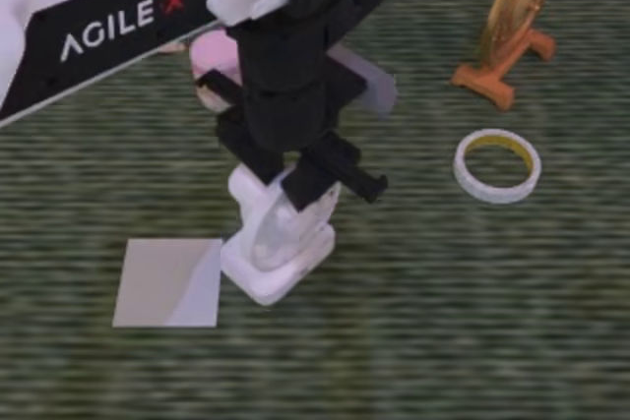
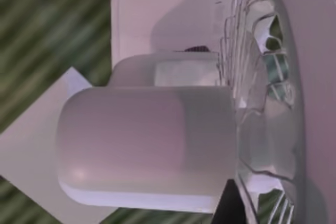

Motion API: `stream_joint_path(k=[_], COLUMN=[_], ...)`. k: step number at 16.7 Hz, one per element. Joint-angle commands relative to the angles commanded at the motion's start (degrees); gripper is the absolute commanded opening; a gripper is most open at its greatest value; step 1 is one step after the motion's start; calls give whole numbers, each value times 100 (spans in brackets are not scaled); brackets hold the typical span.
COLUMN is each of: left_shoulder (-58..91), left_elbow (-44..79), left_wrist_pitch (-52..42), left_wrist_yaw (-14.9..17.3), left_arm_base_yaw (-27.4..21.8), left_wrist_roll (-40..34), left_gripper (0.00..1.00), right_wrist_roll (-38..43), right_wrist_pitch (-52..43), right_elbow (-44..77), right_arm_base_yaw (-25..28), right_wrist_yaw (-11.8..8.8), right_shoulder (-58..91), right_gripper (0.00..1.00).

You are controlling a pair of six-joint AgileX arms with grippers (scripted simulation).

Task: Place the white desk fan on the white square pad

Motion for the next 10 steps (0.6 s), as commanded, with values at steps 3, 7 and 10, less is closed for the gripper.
stream_joint_path(k=[3, 7, 10], left_shoulder=[-13, -14, -80], left_elbow=[442, 459, 370], left_wrist_pitch=[-449, -465, -460], left_wrist_yaw=[1, -1, -3], left_arm_base_yaw=[42, 17, 73], left_wrist_roll=[2, 11, 213], left_gripper=[0, 0, 0], right_wrist_roll=[0, 0, 0], right_wrist_pitch=[0, 0, 0], right_elbow=[0, 0, 0], right_arm_base_yaw=[0, 0, 0], right_wrist_yaw=[0, 0, 0], right_shoulder=[0, 0, 0], right_gripper=[100, 100, 100])
